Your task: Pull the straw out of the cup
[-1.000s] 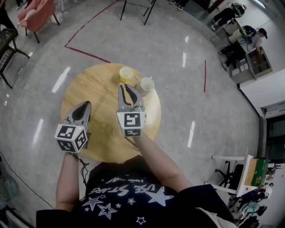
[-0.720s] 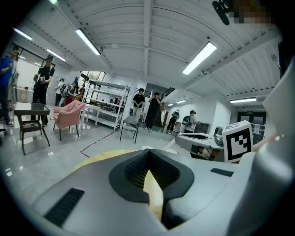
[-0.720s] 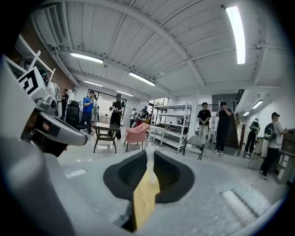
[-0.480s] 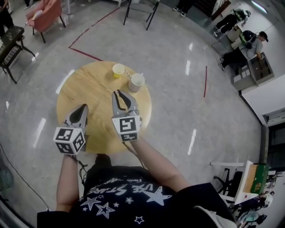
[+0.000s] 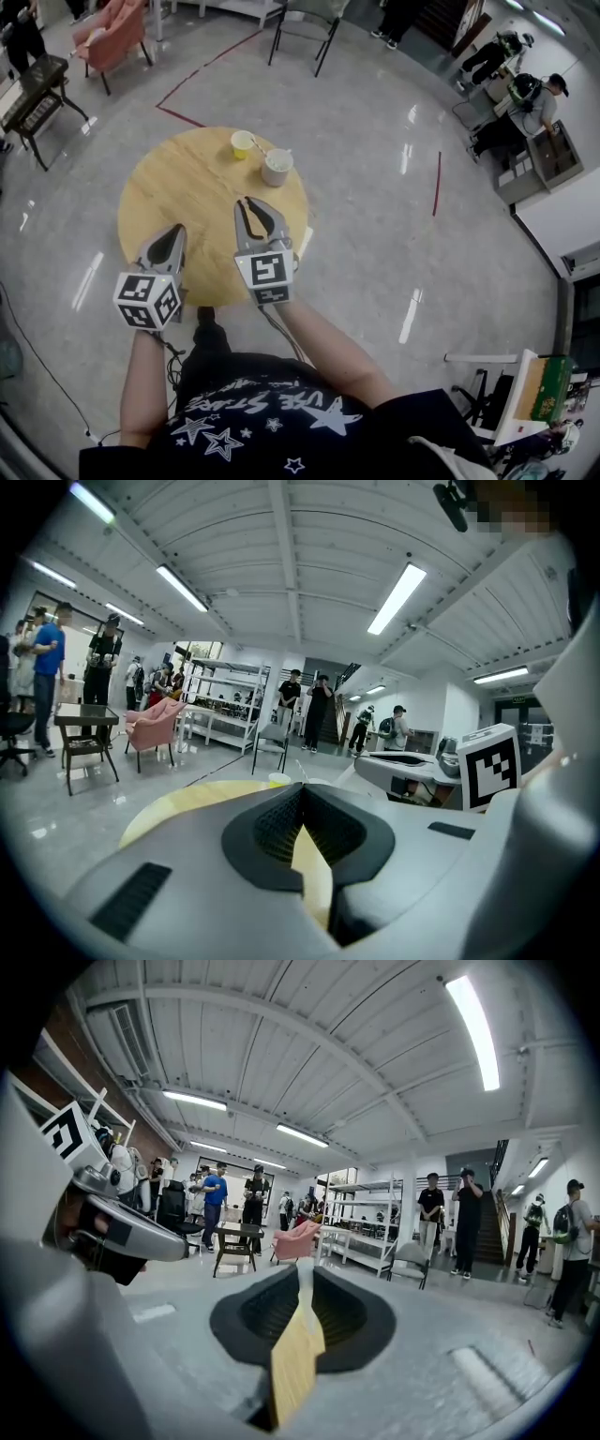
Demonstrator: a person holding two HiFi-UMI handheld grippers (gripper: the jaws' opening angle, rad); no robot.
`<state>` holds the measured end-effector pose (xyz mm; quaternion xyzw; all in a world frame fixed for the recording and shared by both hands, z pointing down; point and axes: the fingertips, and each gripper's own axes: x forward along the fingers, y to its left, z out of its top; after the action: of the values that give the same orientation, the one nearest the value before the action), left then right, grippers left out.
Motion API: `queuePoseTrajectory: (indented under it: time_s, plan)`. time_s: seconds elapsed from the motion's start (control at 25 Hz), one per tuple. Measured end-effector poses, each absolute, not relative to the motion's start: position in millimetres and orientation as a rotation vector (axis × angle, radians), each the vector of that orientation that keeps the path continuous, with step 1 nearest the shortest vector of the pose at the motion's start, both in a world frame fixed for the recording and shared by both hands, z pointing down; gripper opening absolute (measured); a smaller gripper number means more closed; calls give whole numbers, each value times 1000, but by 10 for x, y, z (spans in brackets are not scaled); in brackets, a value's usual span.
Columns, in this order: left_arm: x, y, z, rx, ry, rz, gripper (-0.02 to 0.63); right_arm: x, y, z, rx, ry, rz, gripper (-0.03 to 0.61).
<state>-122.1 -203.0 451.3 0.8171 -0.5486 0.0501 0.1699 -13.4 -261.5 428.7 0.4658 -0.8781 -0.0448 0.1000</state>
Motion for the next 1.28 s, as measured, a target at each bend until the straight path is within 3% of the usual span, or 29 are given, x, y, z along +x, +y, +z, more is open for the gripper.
queuePoseTrajectory:
  time_s: [0.6, 1.28]
  plan:
    - [-370, -847, 4318, 2299, -1655, 95, 6, 717, -1444, 4142, 1306, -2671, -168, 43]
    - [-71, 128, 4144, 2283, -1730, 73, 6, 964, -550, 4068, 1239, -2727, -123, 43]
